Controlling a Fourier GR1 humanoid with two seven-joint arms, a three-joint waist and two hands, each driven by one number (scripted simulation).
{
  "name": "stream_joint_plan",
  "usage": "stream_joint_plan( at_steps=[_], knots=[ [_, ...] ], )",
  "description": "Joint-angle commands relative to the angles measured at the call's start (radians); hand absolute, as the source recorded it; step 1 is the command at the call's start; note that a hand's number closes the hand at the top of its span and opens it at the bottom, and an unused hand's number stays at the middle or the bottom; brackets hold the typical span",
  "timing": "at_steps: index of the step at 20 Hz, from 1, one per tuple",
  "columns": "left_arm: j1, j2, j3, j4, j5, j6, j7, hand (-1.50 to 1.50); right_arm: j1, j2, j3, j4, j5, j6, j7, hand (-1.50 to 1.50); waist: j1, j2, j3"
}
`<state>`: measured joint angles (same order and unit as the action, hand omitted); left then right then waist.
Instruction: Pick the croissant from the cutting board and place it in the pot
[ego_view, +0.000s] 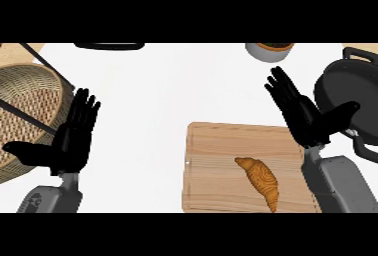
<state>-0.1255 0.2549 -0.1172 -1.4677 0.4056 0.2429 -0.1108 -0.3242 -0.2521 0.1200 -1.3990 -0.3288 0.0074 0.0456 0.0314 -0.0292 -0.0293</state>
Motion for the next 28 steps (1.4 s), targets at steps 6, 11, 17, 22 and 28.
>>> stream_joint_plan(
  at_steps=[6, 11, 17, 22, 28],
  knots=[
    [-0.126, 0.08, -0.004, -0.049, -0.074, -0.014, -0.007, 0.0, -0.287, -0.054, 0.206, -0.092, -0.166, 0.582, -0.001, 1.5, 0.109, 0.042, 0.037],
    [-0.16, 0.088, 0.0, -0.045, -0.075, -0.004, 0.034, 0.0, -0.348, -0.318, 0.191, -0.087, 0.14, 0.762, -0.343, -1.5, 0.036, 0.055, 0.038],
    [-0.189, 0.108, 0.027, -0.035, -0.065, -0.004, 0.067, 0.0, -0.372, -0.412, 0.173, -0.069, 0.269, 0.904, -0.694, -1.5, 0.032, 0.061, 0.039],
    [-0.193, 0.087, 0.006, -0.04, -0.083, 0.018, 0.082, 0.0, -0.405, -0.535, 0.272, -0.126, 0.464, 0.828, -0.811, -1.5, 0.025, 0.051, 0.036],
    [-0.173, 0.087, 0.003, -0.02, -0.101, 0.018, 0.073, 0.0, -0.433, -0.632, 0.465, -0.183, 0.668, 0.679, -0.933, -1.5, 0.014, 0.042, 0.032]
  ],
)
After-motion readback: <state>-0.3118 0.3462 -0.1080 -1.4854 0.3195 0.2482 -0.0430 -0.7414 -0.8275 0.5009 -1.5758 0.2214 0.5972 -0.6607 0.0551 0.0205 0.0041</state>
